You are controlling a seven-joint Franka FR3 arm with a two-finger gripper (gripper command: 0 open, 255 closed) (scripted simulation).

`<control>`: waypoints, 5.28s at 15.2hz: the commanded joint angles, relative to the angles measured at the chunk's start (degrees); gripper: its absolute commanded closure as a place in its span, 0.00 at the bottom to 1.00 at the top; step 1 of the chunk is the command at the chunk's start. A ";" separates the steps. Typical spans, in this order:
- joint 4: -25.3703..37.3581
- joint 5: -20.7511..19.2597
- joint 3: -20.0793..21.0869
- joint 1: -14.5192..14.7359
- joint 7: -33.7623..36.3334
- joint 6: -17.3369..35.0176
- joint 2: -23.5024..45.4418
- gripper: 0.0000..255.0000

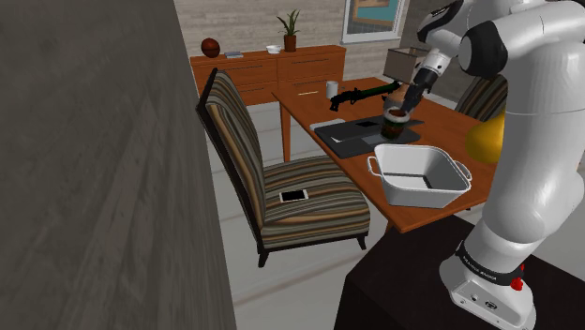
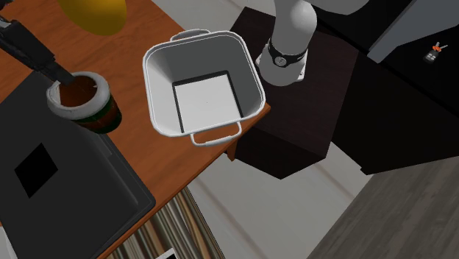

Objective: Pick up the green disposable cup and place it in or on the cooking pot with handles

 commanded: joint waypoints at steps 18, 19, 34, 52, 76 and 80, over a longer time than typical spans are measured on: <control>4.77 -3.92 -1.49 1.75 6.40 -8.17 -7.59 1.00; 1.82 -5.88 -1.84 3.42 7.26 -7.02 -10.86 1.00; -37.10 -52.30 22.36 5.71 51.82 32.85 -39.40 0.00; -44.92 -85.71 31.45 -0.49 88.31 44.32 -26.18 0.00; -22.34 -29.17 14.18 -10.64 40.09 32.62 -15.17 0.00; -9.86 -12.21 12.87 -21.01 29.09 18.00 -3.21 0.00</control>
